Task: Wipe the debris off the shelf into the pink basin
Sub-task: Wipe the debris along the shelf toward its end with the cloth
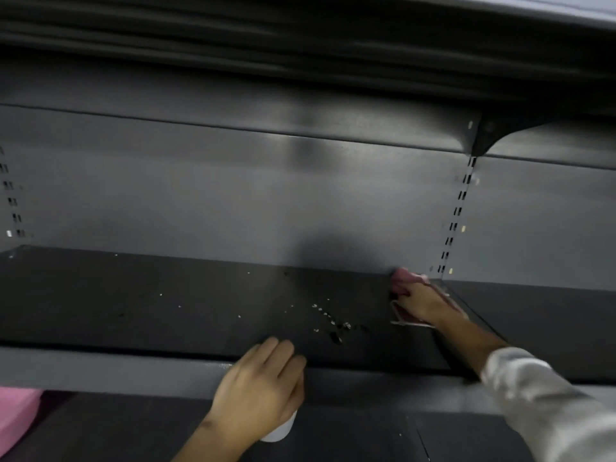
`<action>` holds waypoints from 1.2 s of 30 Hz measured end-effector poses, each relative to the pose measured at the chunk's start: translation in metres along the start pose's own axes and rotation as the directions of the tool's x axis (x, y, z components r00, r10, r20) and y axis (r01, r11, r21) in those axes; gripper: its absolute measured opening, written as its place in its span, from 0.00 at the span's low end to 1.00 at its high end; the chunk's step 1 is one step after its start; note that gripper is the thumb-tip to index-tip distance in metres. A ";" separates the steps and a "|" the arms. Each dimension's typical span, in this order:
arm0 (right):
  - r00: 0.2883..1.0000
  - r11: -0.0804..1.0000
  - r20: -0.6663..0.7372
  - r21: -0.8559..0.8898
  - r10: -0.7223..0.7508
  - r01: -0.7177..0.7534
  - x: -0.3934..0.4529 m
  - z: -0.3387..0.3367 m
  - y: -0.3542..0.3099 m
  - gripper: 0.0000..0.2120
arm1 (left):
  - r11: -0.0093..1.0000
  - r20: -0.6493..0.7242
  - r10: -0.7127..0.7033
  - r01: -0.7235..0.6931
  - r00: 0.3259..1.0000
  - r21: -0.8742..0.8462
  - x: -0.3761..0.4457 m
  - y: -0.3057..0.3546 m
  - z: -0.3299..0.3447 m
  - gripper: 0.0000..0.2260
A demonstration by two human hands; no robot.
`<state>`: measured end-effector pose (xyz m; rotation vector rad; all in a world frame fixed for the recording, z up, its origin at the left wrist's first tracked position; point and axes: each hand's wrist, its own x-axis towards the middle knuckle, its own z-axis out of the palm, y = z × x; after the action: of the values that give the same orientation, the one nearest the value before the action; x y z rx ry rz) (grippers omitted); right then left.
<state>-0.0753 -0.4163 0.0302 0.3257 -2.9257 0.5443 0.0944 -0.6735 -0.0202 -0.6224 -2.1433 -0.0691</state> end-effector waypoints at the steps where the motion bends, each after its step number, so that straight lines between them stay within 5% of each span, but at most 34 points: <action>1: 0.997 0.998 0.043 -0.019 -0.066 0.067 0.007 0.008 -0.015 0.14 | 1.000 -0.010 0.003 -0.003 1.000 0.007 0.000 0.000 0.001 0.11; 5: 0.942 0.952 0.143 0.080 -0.304 0.295 0.018 0.034 -0.071 0.16 | 1.000 -0.022 0.011 -0.011 1.000 0.021 0.001 0.001 0.001 0.11; 9: 0.917 0.906 0.119 0.246 -0.381 0.345 0.015 0.040 -0.085 0.15 | 1.000 -0.030 0.000 0.001 1.000 0.008 0.001 0.001 -0.001 0.11; 15: 0.966 0.931 -0.122 0.260 -0.230 0.255 0.023 -0.006 0.006 0.14 | 0.997 -0.009 -0.059 0.059 0.998 0.046 -0.005 -0.020 -0.012 0.12; 19: 0.990 0.982 0.011 0.124 -0.143 0.141 0.052 0.006 0.039 0.15 | 0.995 -0.016 -0.041 0.042 0.999 0.095 -0.006 -0.023 -0.009 0.11; 21: 0.976 0.978 0.062 0.048 -0.207 0.205 0.065 0.023 0.019 0.16 | 0.994 -0.014 -0.029 0.030 0.999 0.108 -0.005 -0.021 -0.006 0.11; 28: 0.822 0.819 0.145 0.284 -0.550 0.498 0.044 0.058 -0.099 0.15 | 0.988 0.022 -0.065 0.061 0.998 0.138 -0.005 -0.018 -0.010 0.11; 32: 0.866 0.820 0.044 0.347 -0.498 0.454 0.029 0.031 -0.101 0.15 | 0.991 0.034 -0.064 0.059 0.997 0.120 -0.005 -0.023 -0.018 0.11; 36: 0.948 0.899 -0.147 0.303 -0.282 0.314 0.009 -0.021 -0.046 0.12 | 0.993 0.060 -0.035 0.028 0.998 0.113 -0.016 -0.042 -0.030 0.12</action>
<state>-0.0714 -0.4521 0.0666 0.7490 -2.6099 0.9589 0.1048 -0.7247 -0.0068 -0.5309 -2.1999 0.0537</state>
